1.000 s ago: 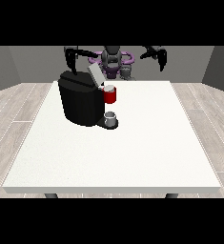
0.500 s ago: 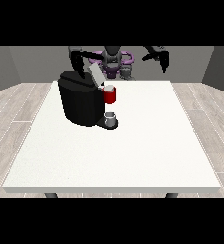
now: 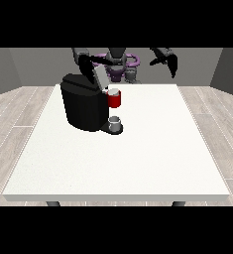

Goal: Insert the coffee pod into the coffee machine and close the lid

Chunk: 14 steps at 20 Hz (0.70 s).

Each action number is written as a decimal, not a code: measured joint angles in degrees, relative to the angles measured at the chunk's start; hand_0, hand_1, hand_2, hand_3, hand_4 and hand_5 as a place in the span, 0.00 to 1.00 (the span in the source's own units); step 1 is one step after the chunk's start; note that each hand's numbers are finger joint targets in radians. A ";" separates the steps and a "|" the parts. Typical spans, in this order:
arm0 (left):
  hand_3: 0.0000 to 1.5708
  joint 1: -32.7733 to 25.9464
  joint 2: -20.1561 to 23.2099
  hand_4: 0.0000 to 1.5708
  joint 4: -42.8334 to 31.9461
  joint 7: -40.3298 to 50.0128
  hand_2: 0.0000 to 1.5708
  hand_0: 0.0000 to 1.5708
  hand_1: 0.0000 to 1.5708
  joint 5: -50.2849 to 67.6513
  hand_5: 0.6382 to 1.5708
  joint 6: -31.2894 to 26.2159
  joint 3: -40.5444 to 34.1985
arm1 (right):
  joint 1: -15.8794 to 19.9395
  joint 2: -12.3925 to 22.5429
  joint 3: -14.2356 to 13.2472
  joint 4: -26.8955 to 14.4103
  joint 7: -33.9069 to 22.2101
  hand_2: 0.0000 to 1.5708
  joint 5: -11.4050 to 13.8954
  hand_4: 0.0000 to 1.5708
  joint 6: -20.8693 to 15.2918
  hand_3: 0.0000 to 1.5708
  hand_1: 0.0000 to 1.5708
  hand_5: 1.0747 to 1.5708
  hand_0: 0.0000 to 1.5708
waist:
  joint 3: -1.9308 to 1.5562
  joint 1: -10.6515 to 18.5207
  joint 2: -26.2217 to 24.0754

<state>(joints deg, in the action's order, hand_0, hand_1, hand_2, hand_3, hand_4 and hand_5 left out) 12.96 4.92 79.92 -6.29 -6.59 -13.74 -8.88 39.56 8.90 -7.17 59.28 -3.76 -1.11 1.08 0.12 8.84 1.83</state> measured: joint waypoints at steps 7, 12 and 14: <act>0.00 -0.22 0.21 0.26 0.30 -0.03 0.00 0.00 0.00 0.00 1.00 0.14 0.76 | 3.56 1.00 1.48 -0.32 -2.06 0.00 2.86 0.07 -1.21 0.00 0.00 1.00 0.00 | -0.21 0.46 1.61; 0.00 1.23 0.56 0.23 0.60 0.90 0.00 0.00 0.00 0.16 1.00 -0.20 1.21 | 5.97 1.78 1.81 -0.55 -5.18 0.00 4.24 0.00 -1.92 0.00 0.00 1.00 0.00 | -0.49 1.33 2.59; 0.00 1.46 0.18 0.21 0.53 1.06 0.00 0.00 0.00 -0.02 1.00 0.07 1.60 | 6.33 1.96 2.07 -0.09 -6.31 0.00 4.66 0.00 -1.93 0.00 0.00 1.00 0.00 | -0.58 1.44 2.92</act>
<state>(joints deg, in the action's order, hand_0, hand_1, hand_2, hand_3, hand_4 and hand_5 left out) 14.42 5.10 80.45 -5.23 -6.60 -13.67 -7.28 45.89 10.85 -5.09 59.19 -10.07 3.55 -0.85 -0.45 10.28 4.75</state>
